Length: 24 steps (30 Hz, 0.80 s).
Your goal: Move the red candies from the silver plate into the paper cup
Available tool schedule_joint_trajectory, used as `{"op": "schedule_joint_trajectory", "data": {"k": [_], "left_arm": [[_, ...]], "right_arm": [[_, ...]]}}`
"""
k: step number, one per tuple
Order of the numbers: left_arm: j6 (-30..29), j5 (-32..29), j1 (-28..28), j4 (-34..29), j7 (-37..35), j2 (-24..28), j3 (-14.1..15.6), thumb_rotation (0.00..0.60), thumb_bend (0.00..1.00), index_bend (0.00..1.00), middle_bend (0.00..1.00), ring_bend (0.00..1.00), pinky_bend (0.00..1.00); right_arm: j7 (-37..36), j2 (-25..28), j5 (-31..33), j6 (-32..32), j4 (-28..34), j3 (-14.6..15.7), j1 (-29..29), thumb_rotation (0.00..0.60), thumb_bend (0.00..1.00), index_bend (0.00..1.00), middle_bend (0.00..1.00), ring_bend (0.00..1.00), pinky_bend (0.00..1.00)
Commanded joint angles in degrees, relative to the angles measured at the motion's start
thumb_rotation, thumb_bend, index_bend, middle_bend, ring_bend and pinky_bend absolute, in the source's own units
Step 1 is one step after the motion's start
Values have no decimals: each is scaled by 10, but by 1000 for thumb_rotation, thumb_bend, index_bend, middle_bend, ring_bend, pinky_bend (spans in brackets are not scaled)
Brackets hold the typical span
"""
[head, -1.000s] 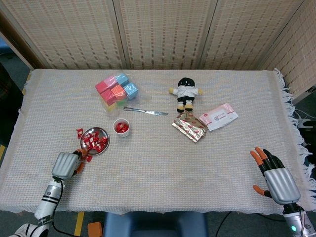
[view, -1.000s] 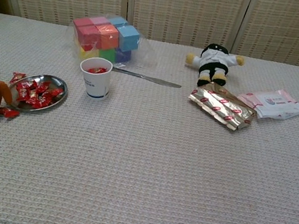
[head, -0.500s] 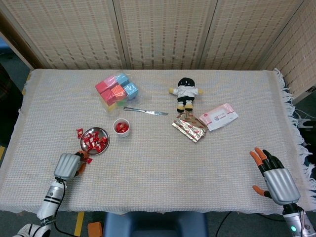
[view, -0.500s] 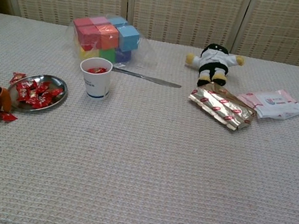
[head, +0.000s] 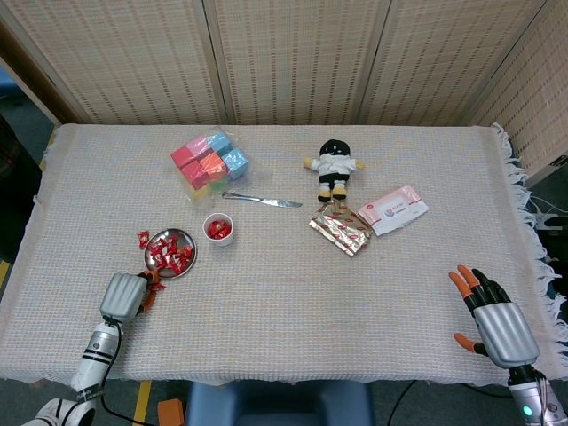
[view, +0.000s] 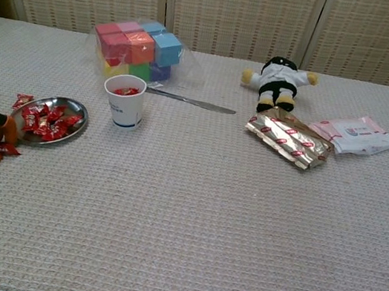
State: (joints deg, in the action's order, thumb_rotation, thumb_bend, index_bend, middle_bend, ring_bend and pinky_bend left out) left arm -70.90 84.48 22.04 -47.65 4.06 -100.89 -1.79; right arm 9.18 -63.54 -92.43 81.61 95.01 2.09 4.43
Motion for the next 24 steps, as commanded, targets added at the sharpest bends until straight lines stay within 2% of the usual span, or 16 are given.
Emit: {"op": "schedule_joint_trajectory", "data": {"k": [1, 8, 13, 18, 21, 24], "left_arm": [[-9, 2, 0, 2, -1, -1, -2, 600, 394, 519, 602, 748, 1000], [-42, 6, -5, -17, -9, 17, -14, 600, 396, 564, 652, 750, 1000], [-75, 13, 8, -105, -13, 64, -41, 600, 398, 557, 649, 751, 1000], [-39, 2, 61, -195, 39, 102, -87, 600, 396, 534, 634, 750, 1000], [1, -17, 100, -219, 72, 105, -116, 600, 396, 518, 628, 750, 1000], [45, -42, 145, -217, 103, 93, -146, 600, 396, 506, 613, 751, 1000]], "right_arm": [[0, 0, 0, 0, 0, 0, 0, 600, 0, 0, 0, 0, 172], [-4, 2, 1, 2, 0, -1, -1, 600, 0, 0, 0, 0, 174], [-5, 1, 5, -3, 0, -3, 2, 600, 0, 0, 0, 0, 174], [-1, -1, 12, -14, 0, -6, 8, 600, 0, 0, 0, 0, 174], [3, -3, 17, -19, 1, -7, 10, 600, 0, 0, 0, 0, 175], [6, -4, 24, -22, 1, -10, 11, 600, 0, 0, 0, 0, 175]]}}
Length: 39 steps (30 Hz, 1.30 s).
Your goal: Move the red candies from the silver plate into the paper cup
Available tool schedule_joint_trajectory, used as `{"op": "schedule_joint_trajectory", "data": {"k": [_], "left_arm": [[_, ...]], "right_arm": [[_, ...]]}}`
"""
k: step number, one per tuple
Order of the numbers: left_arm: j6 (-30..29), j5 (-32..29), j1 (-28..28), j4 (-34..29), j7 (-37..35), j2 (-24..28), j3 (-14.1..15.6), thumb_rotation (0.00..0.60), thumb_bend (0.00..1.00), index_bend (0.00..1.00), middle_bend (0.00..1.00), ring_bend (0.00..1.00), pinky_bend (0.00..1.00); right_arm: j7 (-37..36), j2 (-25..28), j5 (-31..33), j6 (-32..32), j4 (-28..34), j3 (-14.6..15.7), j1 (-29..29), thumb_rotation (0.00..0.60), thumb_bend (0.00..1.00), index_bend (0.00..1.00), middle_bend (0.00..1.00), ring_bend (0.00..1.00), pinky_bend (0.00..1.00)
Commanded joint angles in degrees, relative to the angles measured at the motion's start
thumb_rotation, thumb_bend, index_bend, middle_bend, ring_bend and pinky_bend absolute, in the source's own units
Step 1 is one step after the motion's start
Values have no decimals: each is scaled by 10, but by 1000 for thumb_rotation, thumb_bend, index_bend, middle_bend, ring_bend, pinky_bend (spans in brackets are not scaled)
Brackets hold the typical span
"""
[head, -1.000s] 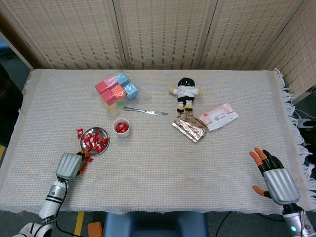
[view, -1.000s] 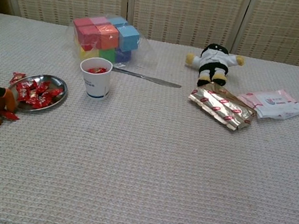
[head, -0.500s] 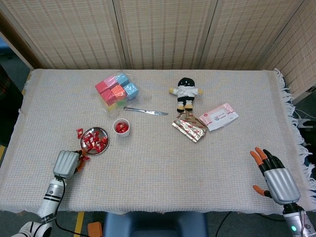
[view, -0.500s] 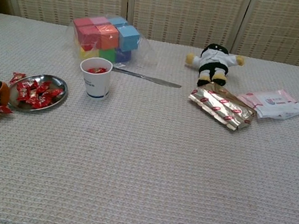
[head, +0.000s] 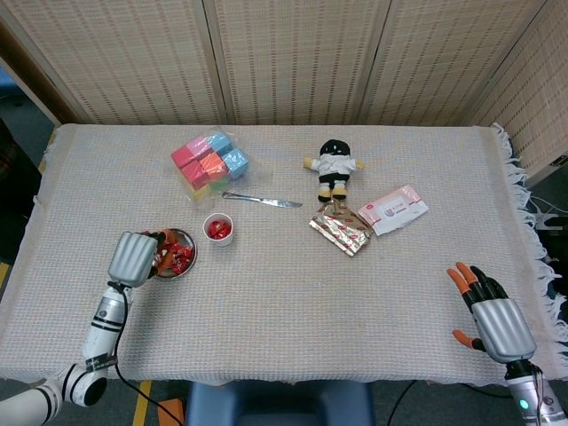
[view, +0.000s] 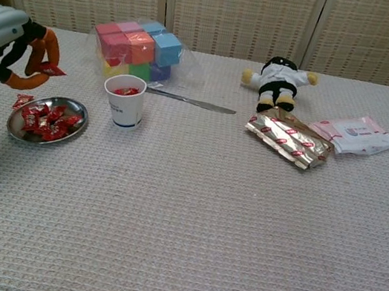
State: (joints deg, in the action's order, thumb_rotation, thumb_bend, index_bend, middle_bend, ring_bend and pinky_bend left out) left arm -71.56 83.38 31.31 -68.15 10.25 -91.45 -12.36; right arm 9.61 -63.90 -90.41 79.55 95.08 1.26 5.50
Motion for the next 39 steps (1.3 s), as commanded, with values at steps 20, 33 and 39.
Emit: {"op": "schedule_joint_trajectory", "data": {"k": [20, 33, 39], "left_arm": [[133, -84, 146, 108, 106, -95, -29, 600, 396, 225, 377, 750, 1000], [87, -112, 85, 72, 64, -16, -23, 600, 396, 177, 311, 753, 1000], [137, -124, 59, 139, 36, -6, 17, 600, 394, 199, 292, 753, 1000]], "right_arm": [[-1, 2, 23, 5, -1, -9, -3, 600, 0, 0, 0, 0, 175], [-12, 7, -2, 20, 1, 1, -9, 600, 0, 0, 0, 0, 175], [-21, 10, -32, 32, 0, 14, -13, 600, 0, 0, 0, 0, 174]]}}
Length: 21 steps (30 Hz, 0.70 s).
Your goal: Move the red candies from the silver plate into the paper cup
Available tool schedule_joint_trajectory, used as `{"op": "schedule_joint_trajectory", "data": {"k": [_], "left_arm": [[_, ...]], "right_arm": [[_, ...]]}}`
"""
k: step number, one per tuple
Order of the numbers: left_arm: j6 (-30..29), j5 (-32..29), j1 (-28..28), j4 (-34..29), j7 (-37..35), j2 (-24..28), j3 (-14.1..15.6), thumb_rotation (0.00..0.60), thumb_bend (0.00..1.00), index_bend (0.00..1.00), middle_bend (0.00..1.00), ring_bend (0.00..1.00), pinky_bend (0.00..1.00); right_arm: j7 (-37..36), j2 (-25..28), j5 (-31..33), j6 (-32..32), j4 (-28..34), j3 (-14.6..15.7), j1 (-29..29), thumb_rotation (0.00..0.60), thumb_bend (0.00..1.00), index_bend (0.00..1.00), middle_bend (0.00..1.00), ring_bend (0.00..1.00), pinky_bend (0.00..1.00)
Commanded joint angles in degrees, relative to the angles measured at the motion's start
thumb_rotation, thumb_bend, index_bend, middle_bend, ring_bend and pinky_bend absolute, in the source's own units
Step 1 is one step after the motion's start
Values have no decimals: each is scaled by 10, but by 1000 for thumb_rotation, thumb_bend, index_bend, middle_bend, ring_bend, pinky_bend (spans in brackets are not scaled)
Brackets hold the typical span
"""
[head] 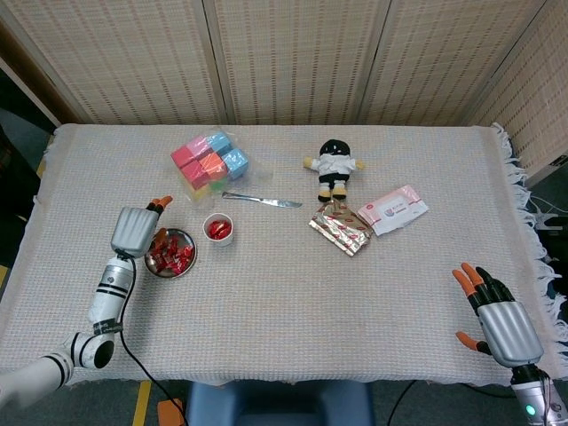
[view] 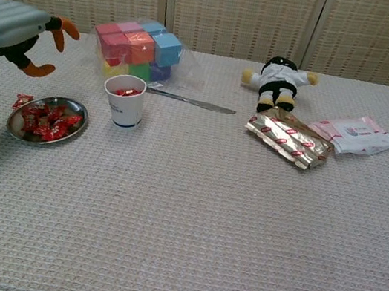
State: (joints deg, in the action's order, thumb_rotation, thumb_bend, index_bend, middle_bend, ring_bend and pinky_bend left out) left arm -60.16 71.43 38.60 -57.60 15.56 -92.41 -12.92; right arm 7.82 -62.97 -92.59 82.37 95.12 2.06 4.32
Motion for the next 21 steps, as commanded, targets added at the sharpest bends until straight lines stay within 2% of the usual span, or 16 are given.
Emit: {"op": "schedule_joint_trajectory", "data": {"k": [1, 8, 15, 21], "left_arm": [[26, -1, -16, 41, -20, 2, 29, 600, 393, 206, 293, 752, 1000], [41, 28, -24, 83, -16, -15, 69, 600, 396, 216, 285, 751, 1000], [42, 32, -25, 112, -13, -30, 71, 600, 392, 219, 278, 751, 1000], [48, 22, -29, 117, -33, -21, 60, 600, 395, 234, 271, 751, 1000]], "right_arm": [[-4, 1, -16, 7, -2, 8, -2, 600, 0, 0, 0, 0, 175], [-15, 6, -50, 29, -6, 23, -13, 600, 0, 0, 0, 0, 175], [-27, 9, -75, 54, -13, 31, -23, 600, 0, 0, 0, 0, 175], [-28, 9, -81, 59, -16, 33, -26, 600, 0, 0, 0, 0, 175]]}}
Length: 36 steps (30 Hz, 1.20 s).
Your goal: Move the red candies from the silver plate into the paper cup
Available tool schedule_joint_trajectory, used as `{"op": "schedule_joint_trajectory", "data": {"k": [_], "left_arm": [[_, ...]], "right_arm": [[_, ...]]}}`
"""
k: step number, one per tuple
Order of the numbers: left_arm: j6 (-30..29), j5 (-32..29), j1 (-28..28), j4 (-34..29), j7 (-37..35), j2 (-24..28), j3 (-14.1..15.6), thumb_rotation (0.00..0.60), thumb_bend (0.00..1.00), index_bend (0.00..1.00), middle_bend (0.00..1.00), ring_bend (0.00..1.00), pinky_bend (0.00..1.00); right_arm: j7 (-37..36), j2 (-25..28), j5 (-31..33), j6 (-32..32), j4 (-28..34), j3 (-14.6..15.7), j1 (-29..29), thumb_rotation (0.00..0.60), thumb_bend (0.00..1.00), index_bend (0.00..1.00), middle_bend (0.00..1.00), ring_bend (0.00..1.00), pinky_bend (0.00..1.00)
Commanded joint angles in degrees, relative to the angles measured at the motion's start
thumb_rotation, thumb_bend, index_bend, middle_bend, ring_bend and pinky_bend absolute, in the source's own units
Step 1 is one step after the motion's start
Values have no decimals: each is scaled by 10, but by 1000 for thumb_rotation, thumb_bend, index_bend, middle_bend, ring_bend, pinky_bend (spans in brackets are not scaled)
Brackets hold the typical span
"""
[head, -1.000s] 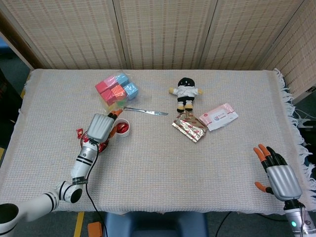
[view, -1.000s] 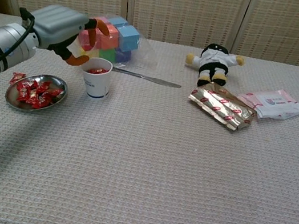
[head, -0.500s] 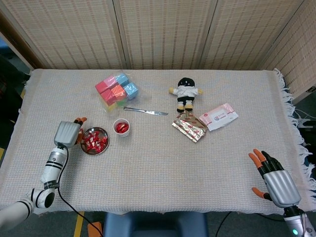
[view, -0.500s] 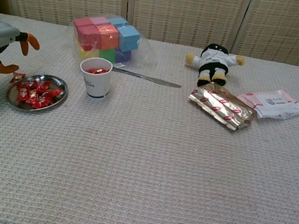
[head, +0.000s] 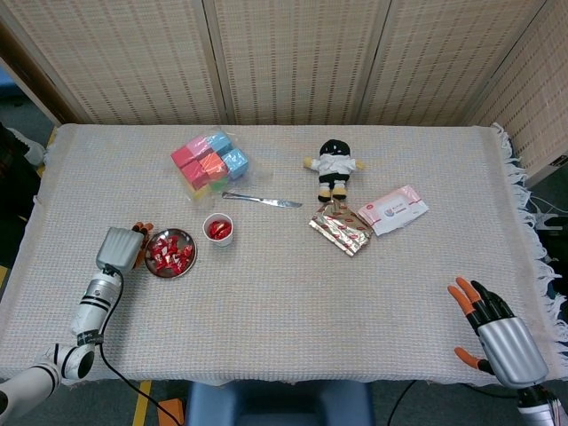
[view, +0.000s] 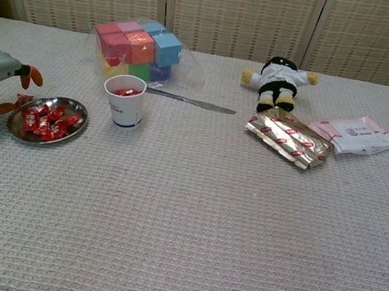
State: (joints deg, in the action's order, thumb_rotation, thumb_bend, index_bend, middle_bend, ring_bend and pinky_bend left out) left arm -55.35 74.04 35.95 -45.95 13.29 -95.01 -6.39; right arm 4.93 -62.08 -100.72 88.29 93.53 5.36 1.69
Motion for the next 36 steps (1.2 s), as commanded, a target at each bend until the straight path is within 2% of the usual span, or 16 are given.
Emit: {"op": "schedule_joint_trajectory", "data": {"k": [1, 7, 14, 23, 36], "left_arm": [[0, -6, -3, 2, -16, 9, -8, 600, 396, 236, 271, 751, 1000], [24, -5, -1, 31, -17, 10, -2, 600, 401, 253, 271, 751, 1000], [44, 13, 12, 98, -27, -29, 11, 600, 400, 272, 288, 751, 1000], [49, 36, 27, 148, -42, -65, 20, 600, 403, 284, 300, 751, 1000], [46, 48, 27, 181, -58, -84, 22, 600, 401, 467, 419, 751, 1000]], "right_arm": [[2, -1, 0, -1, 0, -1, 0, 600, 0, 0, 0, 0, 174], [7, -3, -1, -4, 2, -1, 1, 600, 0, 0, 0, 0, 175], [9, -3, 2, -12, 4, -3, 3, 600, 0, 0, 0, 0, 174], [12, -3, 9, -17, 6, -6, 4, 600, 0, 0, 0, 0, 174], [15, -4, 16, -21, 7, -9, 4, 600, 0, 0, 0, 0, 174]]}}
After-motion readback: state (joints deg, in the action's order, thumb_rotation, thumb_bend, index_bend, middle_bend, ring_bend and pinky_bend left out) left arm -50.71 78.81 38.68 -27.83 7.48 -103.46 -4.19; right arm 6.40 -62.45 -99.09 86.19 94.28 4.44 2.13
